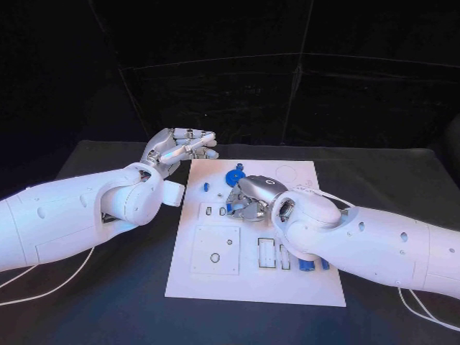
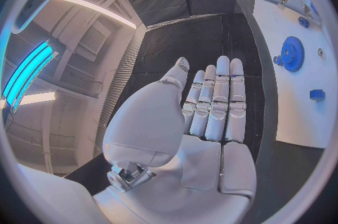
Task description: Assemble the parts on the task board
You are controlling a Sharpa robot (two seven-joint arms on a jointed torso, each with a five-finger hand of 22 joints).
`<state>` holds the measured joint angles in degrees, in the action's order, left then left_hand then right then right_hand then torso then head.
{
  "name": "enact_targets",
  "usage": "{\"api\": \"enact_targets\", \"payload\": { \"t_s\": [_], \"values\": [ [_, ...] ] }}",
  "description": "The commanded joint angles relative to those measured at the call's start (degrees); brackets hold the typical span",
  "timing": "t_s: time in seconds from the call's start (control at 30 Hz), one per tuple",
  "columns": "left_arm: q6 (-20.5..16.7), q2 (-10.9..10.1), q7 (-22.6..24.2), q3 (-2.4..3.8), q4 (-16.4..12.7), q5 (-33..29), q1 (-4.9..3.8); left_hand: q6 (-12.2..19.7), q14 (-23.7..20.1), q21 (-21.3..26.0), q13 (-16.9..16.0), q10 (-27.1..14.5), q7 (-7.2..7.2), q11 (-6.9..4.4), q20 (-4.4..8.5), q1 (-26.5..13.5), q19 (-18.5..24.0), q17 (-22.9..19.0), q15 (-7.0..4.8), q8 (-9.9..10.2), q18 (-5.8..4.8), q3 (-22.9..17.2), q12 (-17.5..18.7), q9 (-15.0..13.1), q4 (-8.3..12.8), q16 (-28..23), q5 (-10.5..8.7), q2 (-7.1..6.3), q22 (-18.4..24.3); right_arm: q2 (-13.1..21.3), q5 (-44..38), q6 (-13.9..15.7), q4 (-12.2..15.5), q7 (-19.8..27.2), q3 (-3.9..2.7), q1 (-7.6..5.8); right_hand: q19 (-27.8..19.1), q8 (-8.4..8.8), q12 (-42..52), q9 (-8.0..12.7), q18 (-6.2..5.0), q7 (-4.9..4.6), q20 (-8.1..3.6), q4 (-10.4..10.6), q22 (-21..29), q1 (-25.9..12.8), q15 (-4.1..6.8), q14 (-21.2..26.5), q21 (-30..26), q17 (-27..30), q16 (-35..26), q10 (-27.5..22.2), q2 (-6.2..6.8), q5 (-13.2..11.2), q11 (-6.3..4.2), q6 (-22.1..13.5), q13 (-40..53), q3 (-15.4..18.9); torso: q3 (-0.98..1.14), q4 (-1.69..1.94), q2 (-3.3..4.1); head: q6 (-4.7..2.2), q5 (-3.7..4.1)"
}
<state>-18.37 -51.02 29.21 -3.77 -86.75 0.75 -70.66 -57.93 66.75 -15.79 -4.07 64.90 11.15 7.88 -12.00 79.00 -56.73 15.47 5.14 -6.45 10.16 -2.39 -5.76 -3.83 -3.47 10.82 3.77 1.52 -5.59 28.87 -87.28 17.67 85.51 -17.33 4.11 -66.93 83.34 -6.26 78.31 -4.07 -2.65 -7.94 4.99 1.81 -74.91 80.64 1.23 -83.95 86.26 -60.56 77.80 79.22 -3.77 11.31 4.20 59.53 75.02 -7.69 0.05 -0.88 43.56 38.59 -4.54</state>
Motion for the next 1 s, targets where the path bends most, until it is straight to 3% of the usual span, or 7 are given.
{"api": "enact_targets", "payload": {
  "t_s": [0.03,0.27,0.5,1.0],
  "values": [
    [0.5,0.1,0.2,0.04,0.0,-0.1,-0.10,-0.4,0.4,0.2,0.1,0.3,0.02,0.07,0.10,0.0,0.1,0.1,0.15,0.4,0.39,0.1,0.3,0.1,0.3,-0.3,-0.17,0.44,0.1,0.0,-0.4,-1.8,-0.1,-0.7,0.19,0.18,0.4,0.10,-0.3,0.1,0.76,0.25,0.06,0.1,-7.0,-0.5,0.23,-1.3,0.3,0.0,0.0,1.3,0.28,0.2,-1.46,0.4,1.7,-0.3,-0.01,-0.02,0.00,0.05,-0.01],
    [0.5,0.1,0.2,0.04,0.0,-0.1,-0.10,-0.4,0.4,0.2,0.1,0.3,0.02,0.07,0.10,0.0,0.1,0.1,0.15,0.4,0.39,0.1,0.3,0.1,0.3,-0.3,-0.17,0.44,0.1,-0.1,-0.4,-2.0,-0.2,-0.8,0.19,0.20,0.4,0.34,-0.6,0.1,0.76,0.12,0.14,0.1,-7.0,-1.0,0.13,-1.3,0.3,0.1,0.0,1.1,0.85,0.1,-1.34,0.1,1.5,-0.4,-0.01,-0.01,0.01,0.05,0.01],
    [0.5,0.1,0.2,0.04,0.1,-0.1,-0.10,-0.4,0.4,0.2,0.1,0.3,0.02,0.07,0.10,0.0,0.1,0.1,0.15,0.4,0.39,0.1,0.3,0.1,0.3,-0.3,-0.17,0.44,0.1,-0.2,-0.4,-1.4,-0.3,-0.7,0.19,0.21,0.3,1.09,-1.4,0.2,0.73,-0.35,0.37,0.5,-6.9,-2.2,-0.16,-1.2,0.2,0.6,-0.3,0.4,2.31,0.0,-0.96,-1.0,0.8,-0.4,0.01,0.00,0.01,0.16,0.06],
    [0.6,0.1,0.2,0.04,0.1,-0.1,-0.10,-0.4,0.5,0.3,0.1,0.2,0.07,0.11,0.10,0.0,0.1,0.1,0.16,0.4,0.38,0.1,0.4,0.1,0.3,-0.4,-0.17,0.40,0.1,-0.3,-0.7,-0.6,-0.4,-0.9,0.19,0.25,0.0,1.75,-2.1,0.2,0.66,-0.83,0.71,0.8,-6.6,-3.2,-0.53,-1.1,0.0,1.3,-0.6,-0.3,3.54,0.0,-0.52,-2.2,0.1,-0.4,0.01,0.00,-0.02,0.15,0.02]
  ]
}}
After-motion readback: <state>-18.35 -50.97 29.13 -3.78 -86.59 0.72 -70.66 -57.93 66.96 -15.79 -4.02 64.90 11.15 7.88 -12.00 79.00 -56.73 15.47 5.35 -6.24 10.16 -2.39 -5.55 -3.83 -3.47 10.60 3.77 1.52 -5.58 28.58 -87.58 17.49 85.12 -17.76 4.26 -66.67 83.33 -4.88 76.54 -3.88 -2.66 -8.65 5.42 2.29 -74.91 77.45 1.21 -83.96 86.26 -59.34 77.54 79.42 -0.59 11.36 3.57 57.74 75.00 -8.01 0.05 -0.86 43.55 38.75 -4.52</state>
